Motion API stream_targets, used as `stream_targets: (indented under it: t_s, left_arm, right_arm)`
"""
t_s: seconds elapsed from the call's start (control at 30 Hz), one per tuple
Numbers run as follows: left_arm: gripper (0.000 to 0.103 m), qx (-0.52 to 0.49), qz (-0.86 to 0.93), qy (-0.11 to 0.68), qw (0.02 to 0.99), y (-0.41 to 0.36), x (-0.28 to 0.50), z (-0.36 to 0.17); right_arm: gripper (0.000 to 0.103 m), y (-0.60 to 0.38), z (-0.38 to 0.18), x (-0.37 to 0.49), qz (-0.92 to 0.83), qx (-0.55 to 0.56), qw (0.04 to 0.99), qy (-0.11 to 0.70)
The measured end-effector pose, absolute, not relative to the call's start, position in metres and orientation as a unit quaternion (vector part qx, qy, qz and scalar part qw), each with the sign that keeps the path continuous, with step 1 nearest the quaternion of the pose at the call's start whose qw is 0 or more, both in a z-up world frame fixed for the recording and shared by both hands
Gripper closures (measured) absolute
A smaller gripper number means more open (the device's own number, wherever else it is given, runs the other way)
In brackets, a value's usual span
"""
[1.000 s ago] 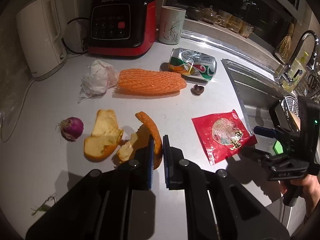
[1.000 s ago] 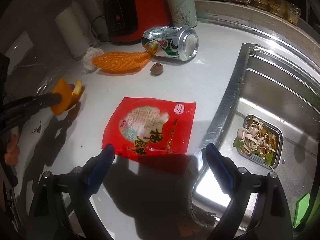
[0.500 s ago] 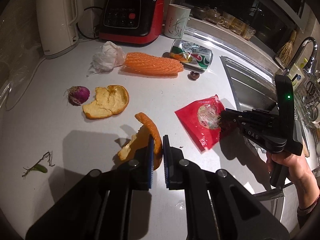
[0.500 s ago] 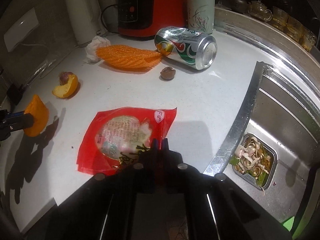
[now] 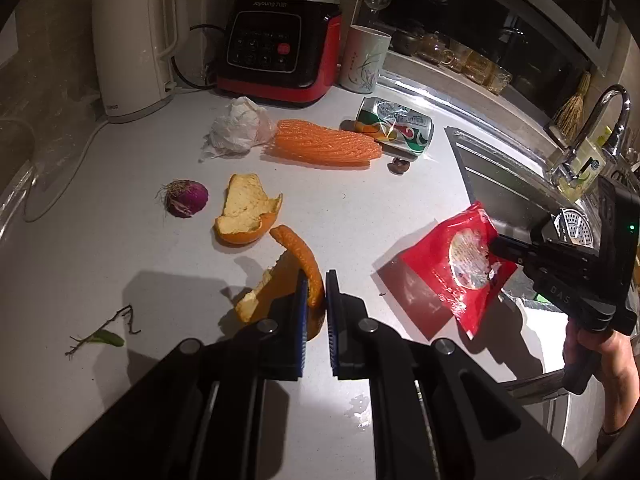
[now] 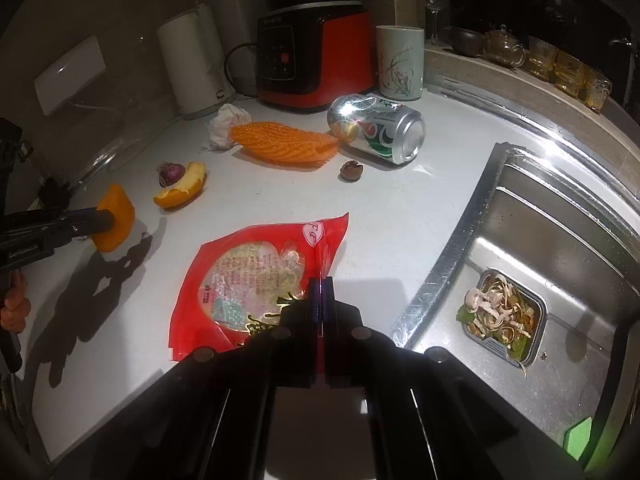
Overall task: Collect trash
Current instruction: 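Grasp the orange peel with the left tool while the right tool grasps the red snack bag, then carry the orange peel and red snack bag over the bin with both tools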
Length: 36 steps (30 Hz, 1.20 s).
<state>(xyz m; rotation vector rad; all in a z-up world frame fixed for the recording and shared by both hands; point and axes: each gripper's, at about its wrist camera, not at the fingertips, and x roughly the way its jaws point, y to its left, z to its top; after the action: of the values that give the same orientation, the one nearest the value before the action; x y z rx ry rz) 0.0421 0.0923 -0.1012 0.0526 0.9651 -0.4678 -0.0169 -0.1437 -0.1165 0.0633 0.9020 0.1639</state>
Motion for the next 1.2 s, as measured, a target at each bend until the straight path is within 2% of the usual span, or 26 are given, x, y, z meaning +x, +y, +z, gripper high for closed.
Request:
stream_targets:
  t_s: [0.43,0.97,1.2]
  left_arm:
    - [0.095,0.041,-0.285,0.455,0.843,0.067,-0.035,-0.091]
    - [0.095,0.047,-0.240,0.490,0.837,0.032,-0.198,-0.129]
    - [0.095,0.056,-0.240,0.505,0.827,0.021,-0.228,-0.155]
  right_arm:
    - [0.100,-0.128,-0.103,-0.126,0.070,0.045,0.892,0.444]
    - [0.100,-0.128,-0.133,-0.264,0.119,0.039,0.872,0.473]
    - [0.100,-0.141,-0.136,-0.293,0.101,0.029,0.874,0.474]
